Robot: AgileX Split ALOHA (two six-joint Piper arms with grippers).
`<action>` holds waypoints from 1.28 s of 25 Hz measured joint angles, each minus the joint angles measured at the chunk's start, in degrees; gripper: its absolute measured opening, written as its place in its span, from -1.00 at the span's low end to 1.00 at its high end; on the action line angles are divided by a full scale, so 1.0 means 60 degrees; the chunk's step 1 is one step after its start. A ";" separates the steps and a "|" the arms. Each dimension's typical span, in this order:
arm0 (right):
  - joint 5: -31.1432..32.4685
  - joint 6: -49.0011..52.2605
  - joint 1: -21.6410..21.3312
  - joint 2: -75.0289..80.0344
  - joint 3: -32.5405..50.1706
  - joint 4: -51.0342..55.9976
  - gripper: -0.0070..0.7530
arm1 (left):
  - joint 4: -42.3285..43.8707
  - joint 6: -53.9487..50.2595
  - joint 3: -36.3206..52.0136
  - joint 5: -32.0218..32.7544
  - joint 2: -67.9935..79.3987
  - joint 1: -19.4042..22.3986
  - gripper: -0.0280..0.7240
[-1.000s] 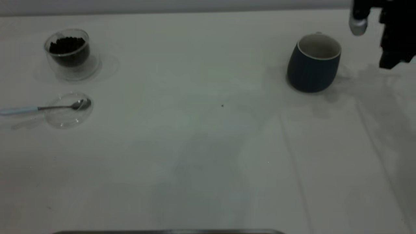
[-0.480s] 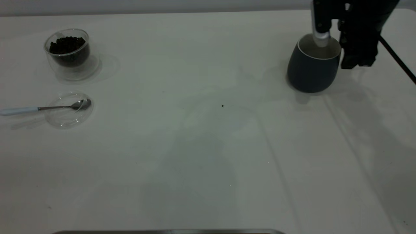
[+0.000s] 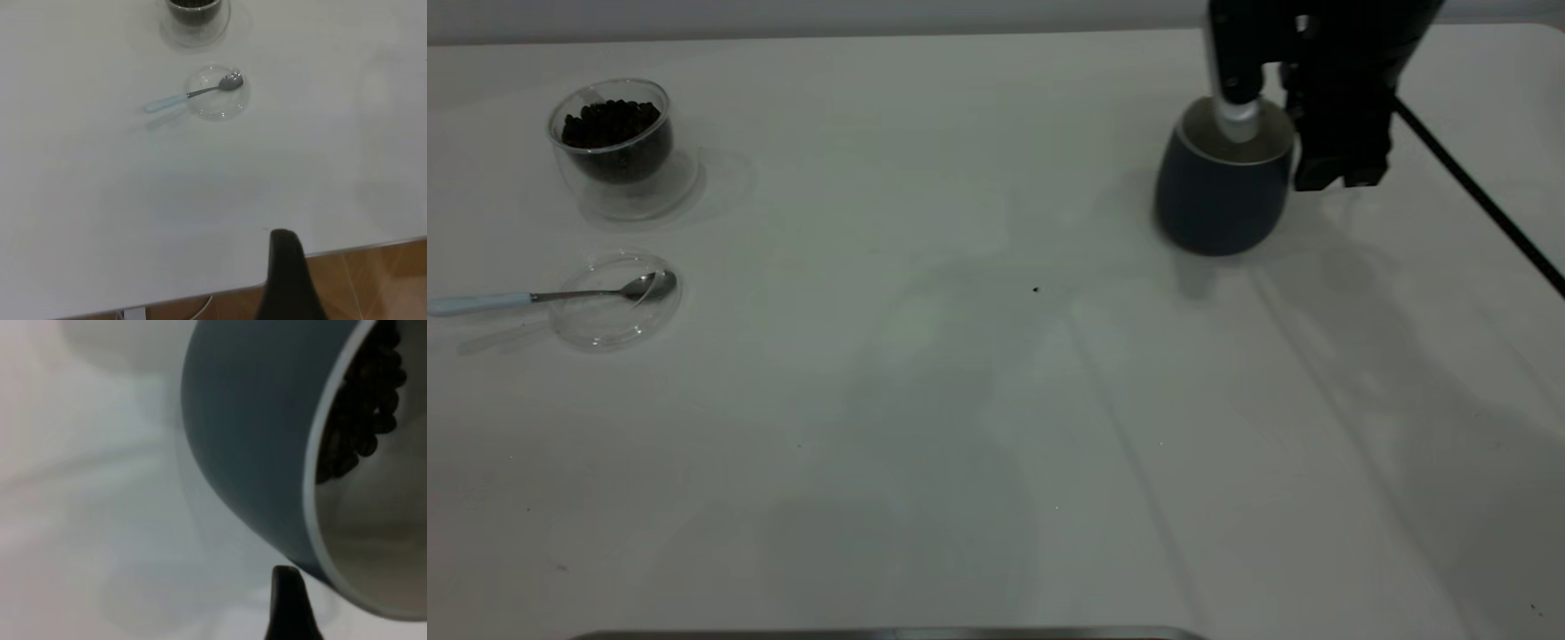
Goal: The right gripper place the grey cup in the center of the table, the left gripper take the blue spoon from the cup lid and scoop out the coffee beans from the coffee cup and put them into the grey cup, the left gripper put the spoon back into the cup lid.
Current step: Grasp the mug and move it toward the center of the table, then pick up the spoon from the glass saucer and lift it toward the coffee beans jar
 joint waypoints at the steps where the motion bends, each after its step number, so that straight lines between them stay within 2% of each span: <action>1: -0.0012 0.0009 0.0132 0.0000 0.0000 0.0000 0.23 | 0.0000 0.0000 0.0000 0.0000 0.0000 0.0000 0.62; 13: -0.0608 0.0137 0.1805 0.0000 -0.0007 0.1047 0.23 | 0.0000 0.0000 0.0000 0.0000 0.0000 0.0000 0.62; 21: -0.0714 0.0887 0.2493 -0.0049 -0.0007 0.2538 0.23 | 0.0000 -0.0023 0.0000 0.0000 0.0000 0.0000 0.62; 24: 0.0310 0.1793 0.2420 -0.0577 -0.0007 0.2961 0.23 | 0.0000 -0.0023 0.0000 0.0000 0.0000 0.0000 0.62; 32: 0.4878 0.4937 0.1906 -0.4143 -0.0007 0.2730 0.23 | 0.0000 -0.0023 0.0000 0.0006 0.0000 0.0000 0.62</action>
